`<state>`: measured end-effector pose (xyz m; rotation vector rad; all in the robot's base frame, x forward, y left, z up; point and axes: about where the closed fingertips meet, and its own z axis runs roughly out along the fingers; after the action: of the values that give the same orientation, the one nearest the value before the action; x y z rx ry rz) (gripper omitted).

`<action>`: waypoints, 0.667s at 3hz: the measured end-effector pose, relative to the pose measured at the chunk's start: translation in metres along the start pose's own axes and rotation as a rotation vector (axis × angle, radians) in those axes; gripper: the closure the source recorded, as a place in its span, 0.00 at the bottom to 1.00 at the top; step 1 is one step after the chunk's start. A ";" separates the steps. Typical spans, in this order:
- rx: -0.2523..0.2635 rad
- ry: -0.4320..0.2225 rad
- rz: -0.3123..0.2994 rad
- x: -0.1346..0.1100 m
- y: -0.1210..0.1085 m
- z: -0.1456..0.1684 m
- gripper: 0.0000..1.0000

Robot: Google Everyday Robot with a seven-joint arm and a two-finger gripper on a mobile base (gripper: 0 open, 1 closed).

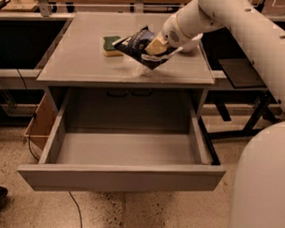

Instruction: Pick blue chip bag from top drawer and place on counter

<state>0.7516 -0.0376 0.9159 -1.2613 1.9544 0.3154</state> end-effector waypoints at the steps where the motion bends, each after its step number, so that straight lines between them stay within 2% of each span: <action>1: -0.022 -0.014 0.024 0.007 0.000 0.019 0.82; 2: -0.038 -0.018 0.031 0.009 0.003 0.028 0.59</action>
Offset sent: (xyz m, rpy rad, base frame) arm 0.0113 0.0137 -0.0315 0.0549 0.0440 0.0117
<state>0.7609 -0.0260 0.8902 -1.2487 1.9626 0.3802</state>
